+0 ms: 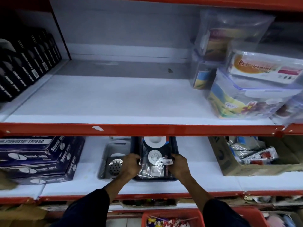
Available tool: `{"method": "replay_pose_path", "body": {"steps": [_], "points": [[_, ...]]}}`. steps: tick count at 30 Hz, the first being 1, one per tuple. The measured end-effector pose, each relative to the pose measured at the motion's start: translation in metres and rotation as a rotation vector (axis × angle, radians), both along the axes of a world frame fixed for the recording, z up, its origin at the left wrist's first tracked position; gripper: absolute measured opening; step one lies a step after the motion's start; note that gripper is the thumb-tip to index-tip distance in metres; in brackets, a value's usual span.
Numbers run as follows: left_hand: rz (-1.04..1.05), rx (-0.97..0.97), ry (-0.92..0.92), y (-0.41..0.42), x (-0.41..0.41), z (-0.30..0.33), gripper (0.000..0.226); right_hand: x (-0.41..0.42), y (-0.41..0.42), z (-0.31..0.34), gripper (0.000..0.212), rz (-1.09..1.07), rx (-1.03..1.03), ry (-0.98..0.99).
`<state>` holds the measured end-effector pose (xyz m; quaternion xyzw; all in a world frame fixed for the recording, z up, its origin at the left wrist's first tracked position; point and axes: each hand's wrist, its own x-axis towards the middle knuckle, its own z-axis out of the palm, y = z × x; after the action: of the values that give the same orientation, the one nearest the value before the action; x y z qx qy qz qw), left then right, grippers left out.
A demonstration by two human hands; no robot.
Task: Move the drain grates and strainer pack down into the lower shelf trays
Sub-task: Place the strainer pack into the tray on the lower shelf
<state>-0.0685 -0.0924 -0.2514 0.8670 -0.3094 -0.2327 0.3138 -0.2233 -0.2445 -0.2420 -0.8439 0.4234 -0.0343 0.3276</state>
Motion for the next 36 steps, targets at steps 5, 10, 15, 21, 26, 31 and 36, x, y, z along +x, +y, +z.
{"method": "replay_pose_path", "body": {"steps": [5, 10, 15, 21, 26, 31, 36], "points": [[0.087, -0.115, -0.182, 0.029, 0.039, 0.008, 0.028, -0.001, 0.007, 0.000, 0.053, 0.178, -0.157, -0.027], [-0.139, 0.162, -0.103, 0.043, 0.079, 0.001, 0.048, 0.009, 0.026, -0.001, 0.053, 0.478, -0.243, 0.057], [-0.356, 0.379, -0.209, 0.041, 0.089, -0.018, 0.038, 0.014, 0.035, 0.000, 0.052, 0.522, -0.234, 0.107], [-0.308, 0.314, -0.310, 0.046, 0.097, -0.034, 0.033, 0.016, 0.038, 0.007, 0.053, 0.552, -0.242, 0.156], [-0.301, 0.236, -0.242, 0.047, 0.085, -0.014, 0.031, 0.016, 0.045, 0.008, 0.051, 0.591, -0.273, 0.159], [-0.334, 0.274, -0.281, 0.078, 0.054, -0.002, 0.021, 0.015, 0.058, 0.010, 0.043, 0.595, -0.257, 0.219], [-0.331, 0.276, -0.393, 0.100, 0.027, -0.007, 0.031, 0.012, 0.067, 0.014, 0.036, 0.579, -0.272, 0.217]]}}
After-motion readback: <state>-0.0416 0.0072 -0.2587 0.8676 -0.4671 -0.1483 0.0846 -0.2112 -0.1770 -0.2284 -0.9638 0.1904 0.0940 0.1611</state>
